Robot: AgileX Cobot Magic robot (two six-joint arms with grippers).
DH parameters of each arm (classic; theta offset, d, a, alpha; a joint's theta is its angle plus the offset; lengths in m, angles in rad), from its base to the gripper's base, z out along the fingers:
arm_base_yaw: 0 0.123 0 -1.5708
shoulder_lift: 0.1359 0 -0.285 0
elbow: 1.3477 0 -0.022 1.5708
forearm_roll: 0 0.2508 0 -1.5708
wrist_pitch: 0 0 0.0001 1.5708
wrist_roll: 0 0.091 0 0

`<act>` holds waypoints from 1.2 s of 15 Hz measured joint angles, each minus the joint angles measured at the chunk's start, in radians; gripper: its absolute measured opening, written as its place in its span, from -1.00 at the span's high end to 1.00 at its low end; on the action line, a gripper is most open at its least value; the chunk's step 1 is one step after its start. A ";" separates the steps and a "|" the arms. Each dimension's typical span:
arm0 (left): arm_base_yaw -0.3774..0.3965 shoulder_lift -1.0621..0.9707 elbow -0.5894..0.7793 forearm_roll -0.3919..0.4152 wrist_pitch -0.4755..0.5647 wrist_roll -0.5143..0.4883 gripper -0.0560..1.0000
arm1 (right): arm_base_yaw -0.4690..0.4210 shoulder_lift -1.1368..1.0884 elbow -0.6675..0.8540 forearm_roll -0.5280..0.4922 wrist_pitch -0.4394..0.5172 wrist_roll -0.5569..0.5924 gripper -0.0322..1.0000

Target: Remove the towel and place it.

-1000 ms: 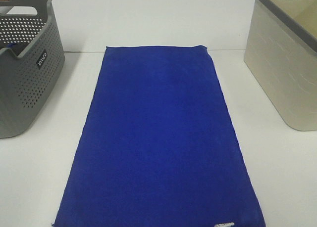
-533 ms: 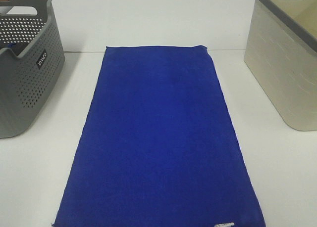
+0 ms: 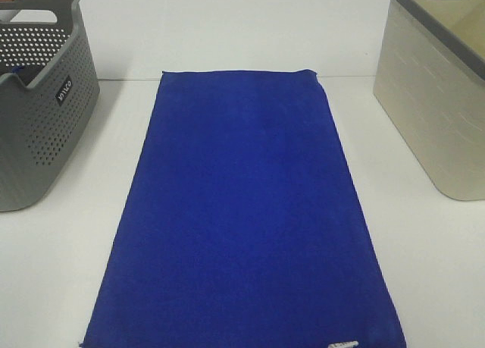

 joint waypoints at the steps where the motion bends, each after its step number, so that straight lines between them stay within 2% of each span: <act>1: 0.013 0.000 0.000 0.000 0.000 0.000 -0.73 | 0.000 0.000 0.000 0.002 0.000 -0.001 -0.35; 3: 0.067 0.000 0.000 0.000 0.000 0.000 -0.73 | -0.008 0.000 0.000 0.002 0.000 -0.002 -0.35; 6: 0.132 0.000 0.000 0.000 0.000 0.000 -0.73 | -0.099 0.000 0.000 0.003 0.000 -0.002 -0.35; 8: 0.139 0.000 0.000 0.000 0.000 0.000 -0.73 | -0.131 0.000 0.000 0.005 0.000 -0.002 -0.35; 14: 0.165 0.000 0.000 0.000 0.000 0.000 -0.73 | -0.119 0.000 0.000 0.029 0.000 -0.002 -0.35; 18: 0.192 0.000 0.000 0.000 0.000 0.000 -0.73 | -0.178 0.000 0.000 0.053 0.001 -0.002 -0.35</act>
